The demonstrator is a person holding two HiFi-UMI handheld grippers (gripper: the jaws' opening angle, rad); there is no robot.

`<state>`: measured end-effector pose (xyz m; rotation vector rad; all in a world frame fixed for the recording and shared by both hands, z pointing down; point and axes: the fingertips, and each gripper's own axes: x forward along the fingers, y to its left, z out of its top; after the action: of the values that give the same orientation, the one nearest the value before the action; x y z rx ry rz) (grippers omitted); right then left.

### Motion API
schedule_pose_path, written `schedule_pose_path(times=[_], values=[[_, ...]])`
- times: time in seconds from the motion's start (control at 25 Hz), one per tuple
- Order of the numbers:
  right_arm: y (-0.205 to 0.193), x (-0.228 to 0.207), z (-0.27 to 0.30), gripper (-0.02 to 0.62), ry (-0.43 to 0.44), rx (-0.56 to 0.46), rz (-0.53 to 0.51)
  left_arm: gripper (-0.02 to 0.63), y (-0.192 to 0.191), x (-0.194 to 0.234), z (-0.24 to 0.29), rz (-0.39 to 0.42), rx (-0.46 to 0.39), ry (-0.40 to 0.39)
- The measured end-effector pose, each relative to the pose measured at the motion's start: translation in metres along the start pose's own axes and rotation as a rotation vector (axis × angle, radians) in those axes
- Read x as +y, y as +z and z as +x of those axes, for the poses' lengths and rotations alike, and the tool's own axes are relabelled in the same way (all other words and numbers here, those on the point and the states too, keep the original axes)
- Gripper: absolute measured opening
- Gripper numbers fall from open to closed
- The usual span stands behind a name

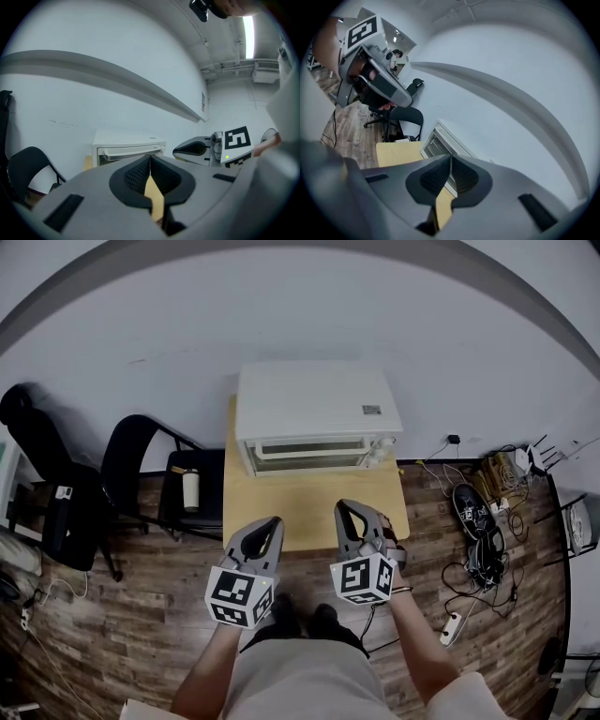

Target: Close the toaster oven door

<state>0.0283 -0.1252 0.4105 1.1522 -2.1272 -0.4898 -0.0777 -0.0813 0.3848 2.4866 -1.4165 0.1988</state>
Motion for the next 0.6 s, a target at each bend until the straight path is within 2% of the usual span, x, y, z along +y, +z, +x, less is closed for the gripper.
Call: schedule_pose_path(times=[0.2,0.6], values=[[0.010,-0.011,-0.027,0.000,0.019,-0.048,0.108,0.009,0.006,-0.019,0.001,0.000,-0.011,0.022],[0.018,-0.024,-0.072,-0.003,0.132,-0.149,0.357,0.009,0.012,-0.063,0.000,-0.012,-0.030,0.068]])
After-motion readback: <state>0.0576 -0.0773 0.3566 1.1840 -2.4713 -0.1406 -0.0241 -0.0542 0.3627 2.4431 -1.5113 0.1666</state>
